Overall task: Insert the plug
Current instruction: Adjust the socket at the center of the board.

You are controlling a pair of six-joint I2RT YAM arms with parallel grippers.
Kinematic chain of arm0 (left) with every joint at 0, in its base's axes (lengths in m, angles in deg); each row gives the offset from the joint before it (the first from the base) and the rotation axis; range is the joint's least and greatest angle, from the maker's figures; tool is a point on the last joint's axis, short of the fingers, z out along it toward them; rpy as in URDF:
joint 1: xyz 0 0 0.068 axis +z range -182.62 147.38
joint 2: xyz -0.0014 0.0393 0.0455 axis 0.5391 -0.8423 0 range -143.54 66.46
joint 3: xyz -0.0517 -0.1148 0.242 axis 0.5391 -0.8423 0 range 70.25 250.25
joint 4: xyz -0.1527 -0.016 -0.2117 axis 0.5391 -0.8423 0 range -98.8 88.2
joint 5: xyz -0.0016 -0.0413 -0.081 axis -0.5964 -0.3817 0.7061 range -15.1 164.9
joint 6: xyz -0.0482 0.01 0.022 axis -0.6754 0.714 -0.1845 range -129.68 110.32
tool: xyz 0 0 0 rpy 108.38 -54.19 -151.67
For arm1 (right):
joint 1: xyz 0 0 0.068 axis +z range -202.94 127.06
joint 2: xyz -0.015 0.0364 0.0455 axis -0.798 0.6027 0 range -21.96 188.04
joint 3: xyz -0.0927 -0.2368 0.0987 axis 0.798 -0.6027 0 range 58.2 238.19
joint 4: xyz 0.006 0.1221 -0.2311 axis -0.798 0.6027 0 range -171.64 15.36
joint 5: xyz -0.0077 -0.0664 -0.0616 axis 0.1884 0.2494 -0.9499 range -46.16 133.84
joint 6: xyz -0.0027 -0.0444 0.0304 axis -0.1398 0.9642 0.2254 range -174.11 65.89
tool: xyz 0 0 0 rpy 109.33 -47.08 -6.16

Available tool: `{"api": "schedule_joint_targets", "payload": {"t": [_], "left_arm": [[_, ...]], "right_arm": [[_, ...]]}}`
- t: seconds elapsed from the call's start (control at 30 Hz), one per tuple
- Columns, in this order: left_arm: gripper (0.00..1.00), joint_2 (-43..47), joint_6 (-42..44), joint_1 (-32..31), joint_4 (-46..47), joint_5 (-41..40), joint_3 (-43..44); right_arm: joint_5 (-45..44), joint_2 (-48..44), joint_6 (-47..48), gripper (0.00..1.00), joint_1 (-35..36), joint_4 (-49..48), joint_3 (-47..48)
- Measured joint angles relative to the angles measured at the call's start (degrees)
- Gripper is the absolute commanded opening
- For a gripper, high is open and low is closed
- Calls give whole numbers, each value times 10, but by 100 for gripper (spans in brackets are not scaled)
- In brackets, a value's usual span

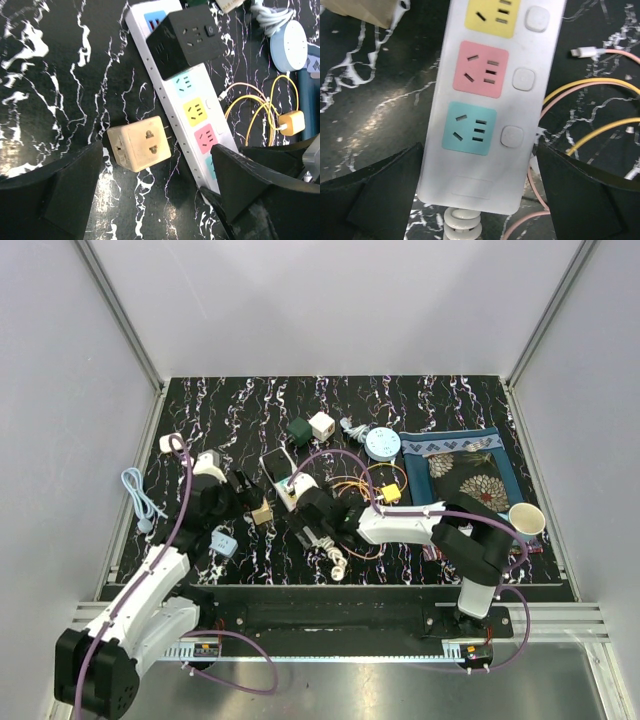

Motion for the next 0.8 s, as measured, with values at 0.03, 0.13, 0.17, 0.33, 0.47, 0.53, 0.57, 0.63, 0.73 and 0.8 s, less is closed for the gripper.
{"api": "schedule_joint_targets", "payload": {"t": [0.03,0.13,0.17,0.33,0.47,0.53,0.57,0.63,0.73,0.8], "left_arm": [[93,-7,-2,0,8,7,-3],[93,-31,-12,0,26,34,-15],[93,-39,-15,0,32,44,-21],[94,-73,-26,0,54,73,-31],[94,-100,-34,0,76,81,-31],[94,-111,-40,0,87,87,-31],[94,-118,-43,-1,94,90,-31],[95,-125,-48,-5,102,94,-31],[95,-129,-59,-20,116,97,-32],[95,-128,-68,-29,131,104,-33]], "right_arm": [[-13,0,5,100,0,0,-2],[-38,-2,14,100,-4,-2,-11],[-39,-5,15,100,-7,-2,-19],[-33,-56,31,100,-43,3,-63],[-8,-104,48,100,-51,-1,-79],[6,-123,49,100,-50,-8,-82],[15,-134,49,100,-50,-15,-82],[30,-151,47,98,-50,-30,-83],[48,-162,39,96,-50,-68,-83],[62,-160,31,95,-50,-87,-83]]}}
